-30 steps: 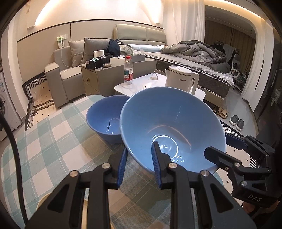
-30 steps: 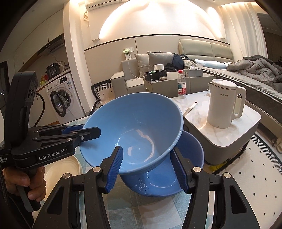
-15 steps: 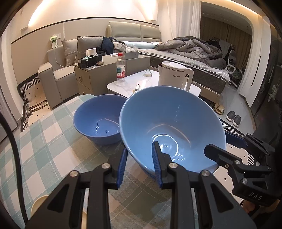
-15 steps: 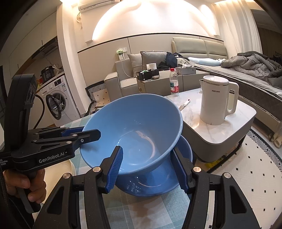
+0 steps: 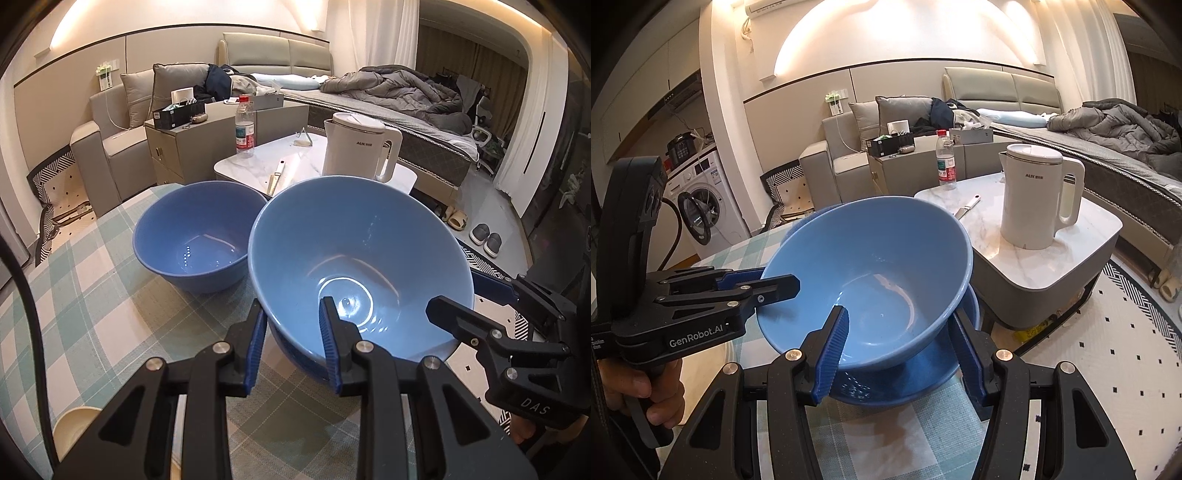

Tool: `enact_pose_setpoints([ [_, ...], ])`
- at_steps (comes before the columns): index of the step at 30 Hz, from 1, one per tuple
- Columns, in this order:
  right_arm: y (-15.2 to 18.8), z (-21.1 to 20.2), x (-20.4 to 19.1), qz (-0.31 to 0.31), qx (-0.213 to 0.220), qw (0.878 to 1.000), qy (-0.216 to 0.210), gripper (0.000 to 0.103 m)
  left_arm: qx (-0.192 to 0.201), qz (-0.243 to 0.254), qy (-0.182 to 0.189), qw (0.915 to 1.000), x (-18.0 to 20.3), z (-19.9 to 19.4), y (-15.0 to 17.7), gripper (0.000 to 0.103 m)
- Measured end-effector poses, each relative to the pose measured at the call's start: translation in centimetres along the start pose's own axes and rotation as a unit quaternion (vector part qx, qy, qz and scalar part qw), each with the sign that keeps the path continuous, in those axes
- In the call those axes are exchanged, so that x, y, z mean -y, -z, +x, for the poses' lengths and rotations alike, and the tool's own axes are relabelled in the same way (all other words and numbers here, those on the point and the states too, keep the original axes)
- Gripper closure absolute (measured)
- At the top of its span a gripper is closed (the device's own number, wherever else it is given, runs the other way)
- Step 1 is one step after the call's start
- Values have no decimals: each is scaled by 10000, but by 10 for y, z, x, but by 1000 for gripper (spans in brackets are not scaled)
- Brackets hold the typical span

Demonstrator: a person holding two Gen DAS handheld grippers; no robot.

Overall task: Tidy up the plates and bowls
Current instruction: 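Lower the held blue bowl into the other blue bowl with both tools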

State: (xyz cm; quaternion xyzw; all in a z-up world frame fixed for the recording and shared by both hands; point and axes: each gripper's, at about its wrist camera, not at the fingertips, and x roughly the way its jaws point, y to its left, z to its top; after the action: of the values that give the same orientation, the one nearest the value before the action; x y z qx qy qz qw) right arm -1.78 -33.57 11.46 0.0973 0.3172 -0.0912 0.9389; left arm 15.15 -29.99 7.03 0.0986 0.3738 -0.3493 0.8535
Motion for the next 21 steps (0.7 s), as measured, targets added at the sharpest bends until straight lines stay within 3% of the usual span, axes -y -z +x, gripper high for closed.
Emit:
enact_pose_setpoints([
  [21,1,20,2,-140,-378,9988,281,45,-260,-28,47,9996,4,18,7,76],
])
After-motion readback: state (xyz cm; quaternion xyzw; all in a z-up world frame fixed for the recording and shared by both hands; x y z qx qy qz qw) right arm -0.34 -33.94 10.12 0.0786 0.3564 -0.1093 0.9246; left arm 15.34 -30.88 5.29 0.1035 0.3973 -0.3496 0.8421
